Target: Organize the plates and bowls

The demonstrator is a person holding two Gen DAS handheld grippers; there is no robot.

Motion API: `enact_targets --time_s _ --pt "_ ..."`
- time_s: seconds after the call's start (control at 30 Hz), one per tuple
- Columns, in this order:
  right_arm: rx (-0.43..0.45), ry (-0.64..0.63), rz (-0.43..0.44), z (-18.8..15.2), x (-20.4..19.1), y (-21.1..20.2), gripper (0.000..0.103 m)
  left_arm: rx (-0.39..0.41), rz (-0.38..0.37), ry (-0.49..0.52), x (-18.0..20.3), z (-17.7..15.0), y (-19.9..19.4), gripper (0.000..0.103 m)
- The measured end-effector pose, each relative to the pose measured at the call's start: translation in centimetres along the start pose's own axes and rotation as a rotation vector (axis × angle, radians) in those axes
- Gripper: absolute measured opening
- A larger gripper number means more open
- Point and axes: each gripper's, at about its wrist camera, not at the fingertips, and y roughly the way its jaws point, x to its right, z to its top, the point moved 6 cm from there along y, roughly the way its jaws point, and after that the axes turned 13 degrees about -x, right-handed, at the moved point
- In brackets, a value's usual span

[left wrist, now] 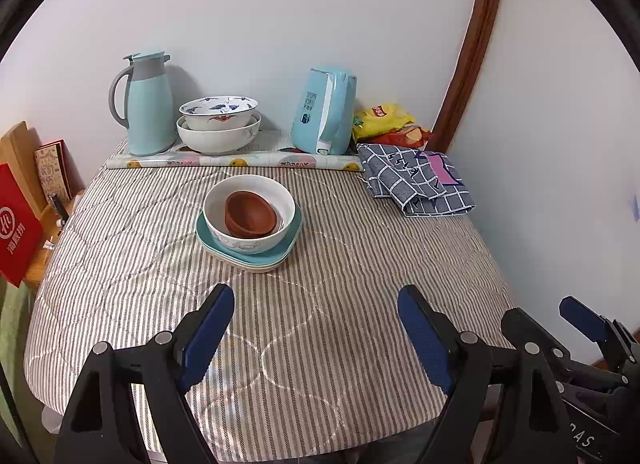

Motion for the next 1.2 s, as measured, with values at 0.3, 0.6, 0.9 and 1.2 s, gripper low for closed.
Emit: enact_targets --time_s 0.3,0.6,0.9,1.2 --pt "0.004 -0.005 0.0 -0.11 -0.11 -0.2 0.092 -0.005 -0.002 -0.005 -0.18 -0.16 0.07 0.083" --pt "0.004 -0.003 0.002 -0.1 -0.01 -0.28 0.092 -0.004 -0.003 -0.006 -0.25 -0.23 0.08 0.083" --pt "0.006 -0.006 0.001 -0.07 -0.02 -0.32 0.092 -0.005 -0.002 -0.006 -0.22 -0.26 0.04 0.083" --pt "0.009 -0.001 0.002 -0.18 0.03 -0.47 0.092 -0.002 -0.003 -0.007 -0.23 -0.3 -0.14 0.083"
